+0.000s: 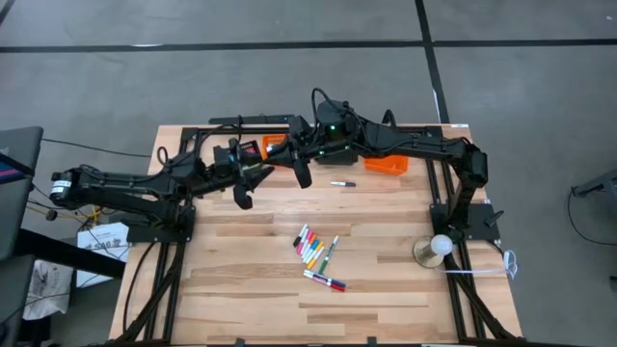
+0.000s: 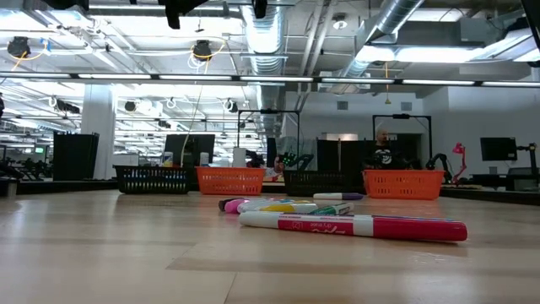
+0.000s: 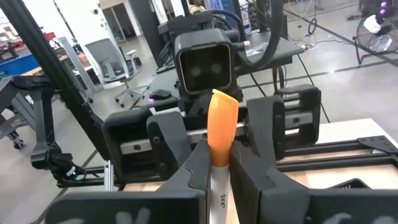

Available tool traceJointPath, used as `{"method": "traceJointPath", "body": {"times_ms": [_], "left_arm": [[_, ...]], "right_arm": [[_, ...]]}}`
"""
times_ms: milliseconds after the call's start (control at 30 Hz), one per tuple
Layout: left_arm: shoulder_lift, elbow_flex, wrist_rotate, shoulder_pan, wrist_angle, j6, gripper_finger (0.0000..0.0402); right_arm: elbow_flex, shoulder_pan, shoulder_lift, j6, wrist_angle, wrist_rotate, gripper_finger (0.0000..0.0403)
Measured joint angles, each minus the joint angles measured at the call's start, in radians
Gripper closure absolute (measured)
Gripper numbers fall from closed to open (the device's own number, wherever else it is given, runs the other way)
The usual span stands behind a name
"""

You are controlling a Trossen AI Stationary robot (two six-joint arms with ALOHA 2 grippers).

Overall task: Pick & Place Markers
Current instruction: Put the top orange mini highlighter into the right black bin

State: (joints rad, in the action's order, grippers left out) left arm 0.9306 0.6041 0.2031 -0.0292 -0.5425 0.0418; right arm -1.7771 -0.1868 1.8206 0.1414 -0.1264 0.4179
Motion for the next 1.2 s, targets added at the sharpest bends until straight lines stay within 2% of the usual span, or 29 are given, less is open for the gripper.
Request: {"method": "traceJointPath", "body": {"times_ms": [167,300,433,600,900,1100,1200], "left_arm": [[0.0,0.0,-0.019,0.0,-0.005,0.0,0.0219],[0.0,0.0,-0.019,0.0,-0.005,0.011,0.0242],[0.0,0.0,-0.024,0.0,-0.005,0.016,0.0292],[-0.001,0.0,-0.104,-0.021,-0.006,0.028,0.0365],[0.0,0.0,-0.126,-0.048,-0.006,0.045,0.0359],[0.001,0.0,-0.123,-0.052,0.008,0.003,0.0362],[0.0,0.0,-0.118,-0.064,0.017,0.004,0.0361]], "right_arm": [[0.0,0.003,0.0,0.0,0.0,-0.002,0.0378],[0.0,0.003,0.0,0.001,0.0,-0.002,0.0378],[0.0,0.007,0.0,0.008,0.0,-0.003,0.0378],[0.0,0.01,0.0,0.001,0.001,-0.001,0.0376],[0.0,0.009,0.0,0.005,0.001,-0.004,0.0363],[0.0,-0.012,-0.005,0.006,-0.033,0.014,0.0335],[0.0,-0.041,-0.013,-0.003,-0.061,0.065,0.0317]]}}
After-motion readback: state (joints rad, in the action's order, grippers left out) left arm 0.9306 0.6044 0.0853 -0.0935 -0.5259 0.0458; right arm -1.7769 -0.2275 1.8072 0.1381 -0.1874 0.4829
